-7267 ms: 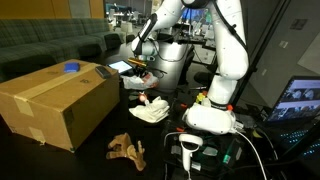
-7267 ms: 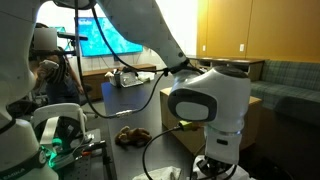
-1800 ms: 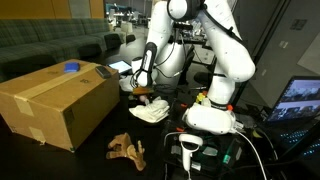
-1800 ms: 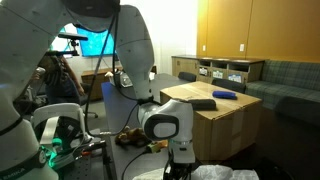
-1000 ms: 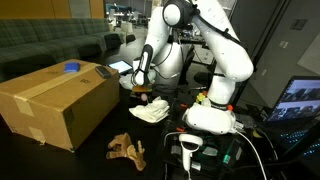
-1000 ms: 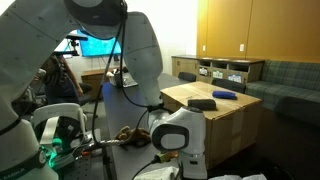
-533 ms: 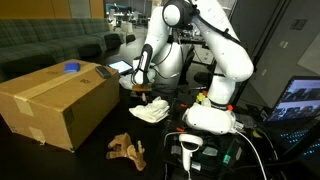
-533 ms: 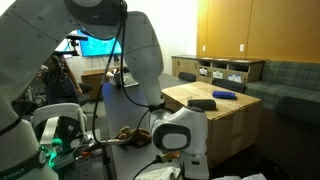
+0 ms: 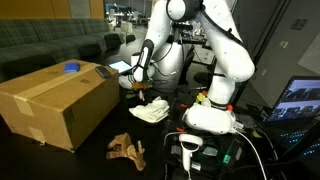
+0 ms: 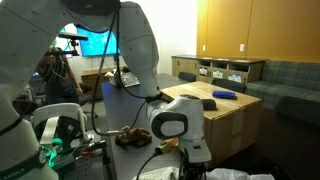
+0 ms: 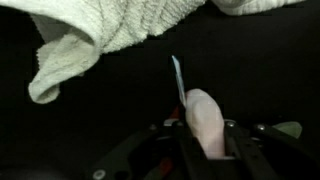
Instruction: Retrieve the stuffed deer from the box and place it on the table. Lift the black object on the table and position it on top of the box. Take the plastic on the box and place it to the right of the table. Grab the red toy and the towel, then place them on the box. Lastly, pick up the blue object from the box and place it on the table.
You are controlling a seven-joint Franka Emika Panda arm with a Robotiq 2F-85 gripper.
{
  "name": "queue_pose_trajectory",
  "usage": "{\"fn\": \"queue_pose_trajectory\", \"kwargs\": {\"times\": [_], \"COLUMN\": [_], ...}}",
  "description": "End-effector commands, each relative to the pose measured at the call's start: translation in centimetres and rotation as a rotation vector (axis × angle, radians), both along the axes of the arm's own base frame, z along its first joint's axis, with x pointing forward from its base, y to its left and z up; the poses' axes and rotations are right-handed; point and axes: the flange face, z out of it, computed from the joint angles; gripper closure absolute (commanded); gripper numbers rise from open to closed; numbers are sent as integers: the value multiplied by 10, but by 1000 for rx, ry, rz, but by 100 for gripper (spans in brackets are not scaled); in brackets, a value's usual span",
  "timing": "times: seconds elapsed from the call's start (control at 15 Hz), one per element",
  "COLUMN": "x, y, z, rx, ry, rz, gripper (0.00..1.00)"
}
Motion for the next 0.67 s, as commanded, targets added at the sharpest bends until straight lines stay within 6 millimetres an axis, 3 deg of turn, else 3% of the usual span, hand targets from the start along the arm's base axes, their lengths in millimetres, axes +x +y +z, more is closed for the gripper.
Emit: {"fn": "queue_pose_trajectory", "kwargs": {"times": [0.0, 0.27, 0.6], "x": [-23, -47, -68], "y": [34, 73, 107], "z": [59, 112, 171], "rx": [29, 58, 21], "ry": [-25, -48, -73], "rz": [198, 391, 450], "gripper": [86, 86, 87]}}
